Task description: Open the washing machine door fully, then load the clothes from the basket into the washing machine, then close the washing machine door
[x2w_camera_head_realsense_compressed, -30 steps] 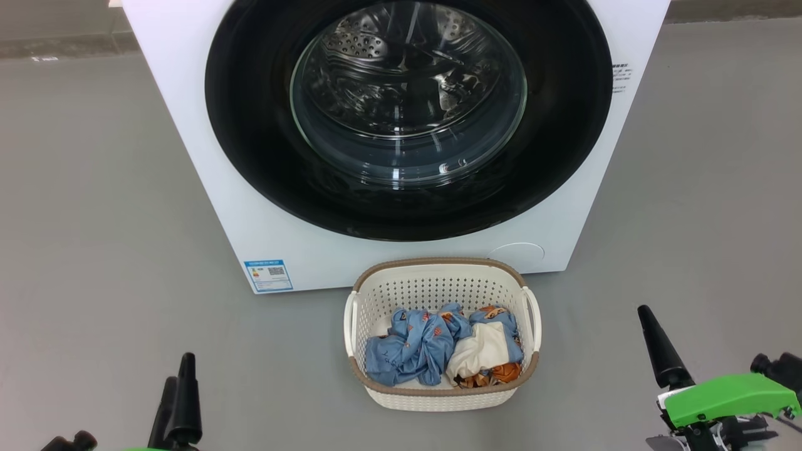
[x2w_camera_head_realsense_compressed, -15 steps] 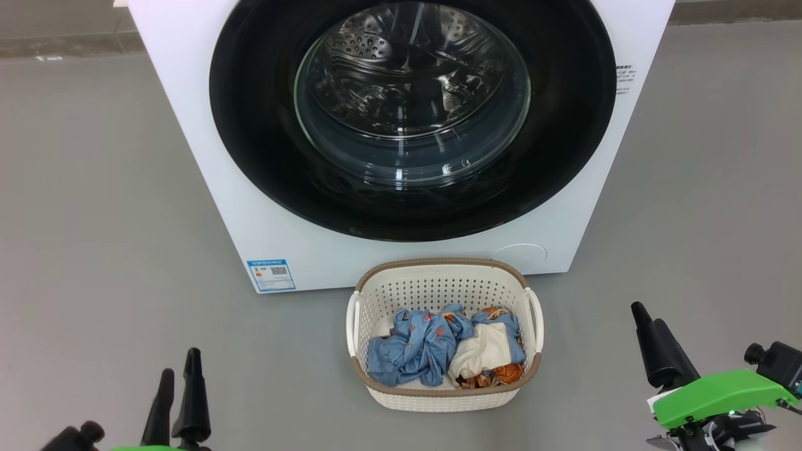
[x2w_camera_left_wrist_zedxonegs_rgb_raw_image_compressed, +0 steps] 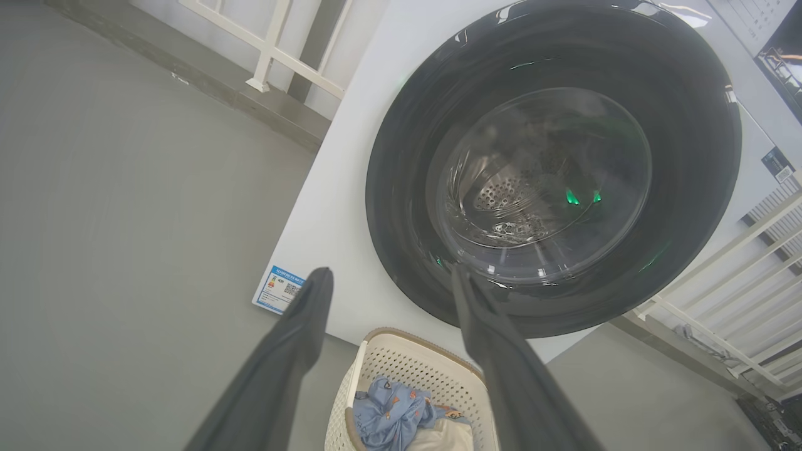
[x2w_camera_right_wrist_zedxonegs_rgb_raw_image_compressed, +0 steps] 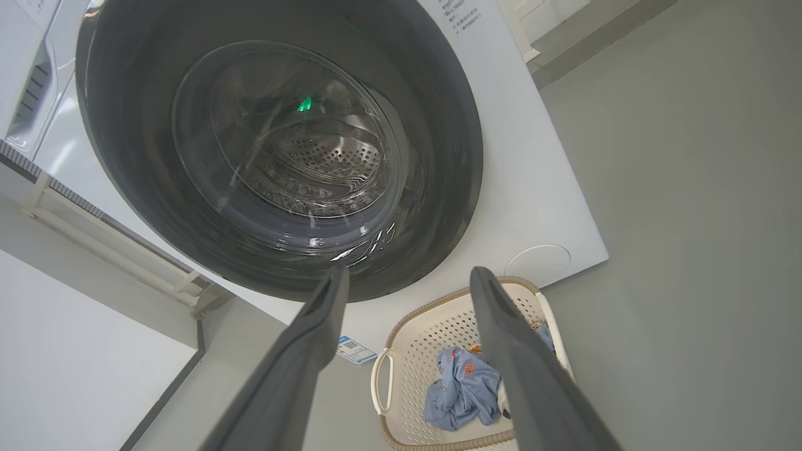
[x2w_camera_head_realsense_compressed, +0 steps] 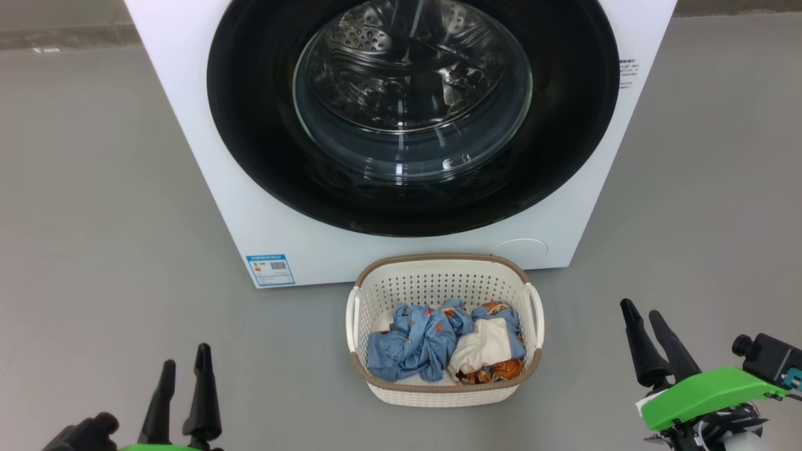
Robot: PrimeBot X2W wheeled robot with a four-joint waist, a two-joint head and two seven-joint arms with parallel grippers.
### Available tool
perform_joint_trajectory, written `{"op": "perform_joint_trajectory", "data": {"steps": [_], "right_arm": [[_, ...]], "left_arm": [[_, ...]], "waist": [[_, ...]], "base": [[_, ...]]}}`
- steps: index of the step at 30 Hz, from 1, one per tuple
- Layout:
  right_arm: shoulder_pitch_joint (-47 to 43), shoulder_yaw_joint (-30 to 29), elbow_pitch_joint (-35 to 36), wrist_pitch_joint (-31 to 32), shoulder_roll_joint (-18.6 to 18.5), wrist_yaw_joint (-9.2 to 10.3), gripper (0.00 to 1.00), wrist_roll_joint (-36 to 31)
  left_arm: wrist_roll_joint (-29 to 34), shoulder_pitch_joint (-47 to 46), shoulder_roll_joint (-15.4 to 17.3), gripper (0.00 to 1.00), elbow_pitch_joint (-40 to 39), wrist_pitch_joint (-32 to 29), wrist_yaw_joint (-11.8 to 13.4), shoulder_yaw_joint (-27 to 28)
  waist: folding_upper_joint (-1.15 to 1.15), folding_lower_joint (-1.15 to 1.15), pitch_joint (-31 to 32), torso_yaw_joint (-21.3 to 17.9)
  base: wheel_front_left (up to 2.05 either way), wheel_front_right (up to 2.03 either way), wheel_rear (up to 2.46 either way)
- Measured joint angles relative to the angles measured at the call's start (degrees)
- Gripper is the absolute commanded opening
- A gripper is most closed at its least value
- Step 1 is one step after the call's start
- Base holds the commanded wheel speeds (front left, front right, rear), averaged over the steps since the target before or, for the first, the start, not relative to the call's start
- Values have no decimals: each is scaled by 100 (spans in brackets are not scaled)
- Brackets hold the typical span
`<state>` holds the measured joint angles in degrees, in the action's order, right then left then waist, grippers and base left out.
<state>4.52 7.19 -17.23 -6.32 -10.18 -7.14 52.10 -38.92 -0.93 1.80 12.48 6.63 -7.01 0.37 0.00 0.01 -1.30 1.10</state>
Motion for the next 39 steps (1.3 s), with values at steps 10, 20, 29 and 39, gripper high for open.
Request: {"op": "perform_joint_trajectory", "data": {"steps": [10, 20, 29, 39], "right_arm": [[120, 174, 2, -175, -103, 0, 100, -498], [123, 313, 7, -341, -211, -1, 100, -1042], [202, 422, 24, -491, -276, -1, 100, -1451], [207, 556, 32, -648, -381, -2, 100, -2041]], "left_arm": [[683, -5, 7, 100, -53, 155, -1, -48], [1332, -7, 32, 100, -85, 320, -8, -94], [1907, -7, 48, 100, -114, 456, -9, -135], [2640, -29, 77, 100, -130, 654, -20, -166]], "waist": [[0, 0, -13, 14], [0, 0, 16, 22], [0, -1, 29, 7], [0, -1, 26, -27]], "base": [[0, 0, 0], [0, 0, 0], [0, 0, 0], [0, 0, 0]]}}
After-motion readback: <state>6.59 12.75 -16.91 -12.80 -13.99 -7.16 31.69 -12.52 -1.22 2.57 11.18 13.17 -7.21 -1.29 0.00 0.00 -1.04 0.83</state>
